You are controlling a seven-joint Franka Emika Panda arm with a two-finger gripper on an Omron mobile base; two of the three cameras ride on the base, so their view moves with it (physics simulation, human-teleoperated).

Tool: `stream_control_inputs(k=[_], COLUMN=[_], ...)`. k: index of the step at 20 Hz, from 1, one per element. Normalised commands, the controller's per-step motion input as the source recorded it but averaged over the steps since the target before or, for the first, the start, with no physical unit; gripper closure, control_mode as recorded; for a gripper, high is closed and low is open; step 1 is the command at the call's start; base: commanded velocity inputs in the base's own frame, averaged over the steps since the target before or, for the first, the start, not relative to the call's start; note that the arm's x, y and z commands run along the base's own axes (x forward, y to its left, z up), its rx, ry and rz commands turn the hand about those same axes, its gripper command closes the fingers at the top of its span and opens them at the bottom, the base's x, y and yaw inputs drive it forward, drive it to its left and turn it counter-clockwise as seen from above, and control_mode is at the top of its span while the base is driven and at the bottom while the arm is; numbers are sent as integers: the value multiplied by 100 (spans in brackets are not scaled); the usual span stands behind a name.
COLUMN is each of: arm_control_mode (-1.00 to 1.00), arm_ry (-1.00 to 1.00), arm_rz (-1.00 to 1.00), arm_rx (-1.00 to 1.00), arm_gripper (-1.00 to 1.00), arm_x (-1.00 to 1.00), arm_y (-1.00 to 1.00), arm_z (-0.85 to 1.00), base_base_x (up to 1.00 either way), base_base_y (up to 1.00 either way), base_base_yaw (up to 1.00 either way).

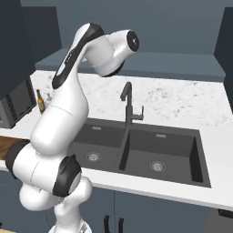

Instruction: From the different types of pastries on the counter, select a croissant and place it on the cutting board. Then retrieve a jar of jam from the cabinet and place it alongside the croissant on the cutting board.

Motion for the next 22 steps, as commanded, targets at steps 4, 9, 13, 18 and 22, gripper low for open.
stream_control_inputs(k=[4,9,13,18,22], arm_control_mode=[-100,-100,-100,-100,-100], arm_ry=[0,1,0,0,0], arm_rz=[9,14,16,7,1], arm_rx=[6,1,0,0,0], arm_gripper=[-100,-100,-100,-100,-100], arm_x=[49,46,31,13,5], arm_y=[0,-3,-21,-4,0], arm_z=[0,0,-1,0,-8], base_base_x=[0,0,0,0,0], base_base_y=[0,0,0,0,0], base_base_yaw=[0,0,0,0,0])
